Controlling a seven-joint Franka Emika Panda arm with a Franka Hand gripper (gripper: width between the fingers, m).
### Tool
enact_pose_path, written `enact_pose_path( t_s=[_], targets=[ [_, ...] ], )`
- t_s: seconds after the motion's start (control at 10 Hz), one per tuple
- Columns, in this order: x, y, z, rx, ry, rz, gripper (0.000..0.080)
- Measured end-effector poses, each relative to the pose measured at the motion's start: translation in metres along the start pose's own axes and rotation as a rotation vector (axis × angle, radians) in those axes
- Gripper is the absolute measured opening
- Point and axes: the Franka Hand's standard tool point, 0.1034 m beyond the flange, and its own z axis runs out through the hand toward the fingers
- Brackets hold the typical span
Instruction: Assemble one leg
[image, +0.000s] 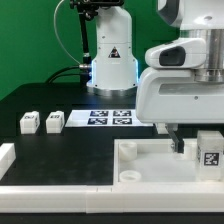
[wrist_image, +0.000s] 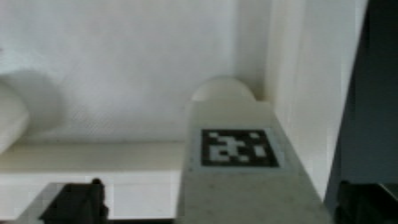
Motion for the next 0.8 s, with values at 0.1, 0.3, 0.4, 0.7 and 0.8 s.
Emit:
enact_pose_path(
  t_s=[0.1, 0.3, 0.4, 0.7, 0.8],
  targets=[
    [-0.0002, 0.0005, 0.0002, -0.001, 0.0, -0.001, 0.0536],
    [-0.0003, -0.0002, 0.0002, 0.003, -0.001, 0.129, 0.0368],
    [-0.0006, -0.0002, 0.0003, 0.004, -0.002, 0.246, 0.029],
    [-0.0014, -0.0063, 0.0016, -0.018, -0.044, 0.7, 0.029],
    [0.0015, -0.0066, 0.0007, -0.049, -0.074, 0.883, 0.029]
  ],
)
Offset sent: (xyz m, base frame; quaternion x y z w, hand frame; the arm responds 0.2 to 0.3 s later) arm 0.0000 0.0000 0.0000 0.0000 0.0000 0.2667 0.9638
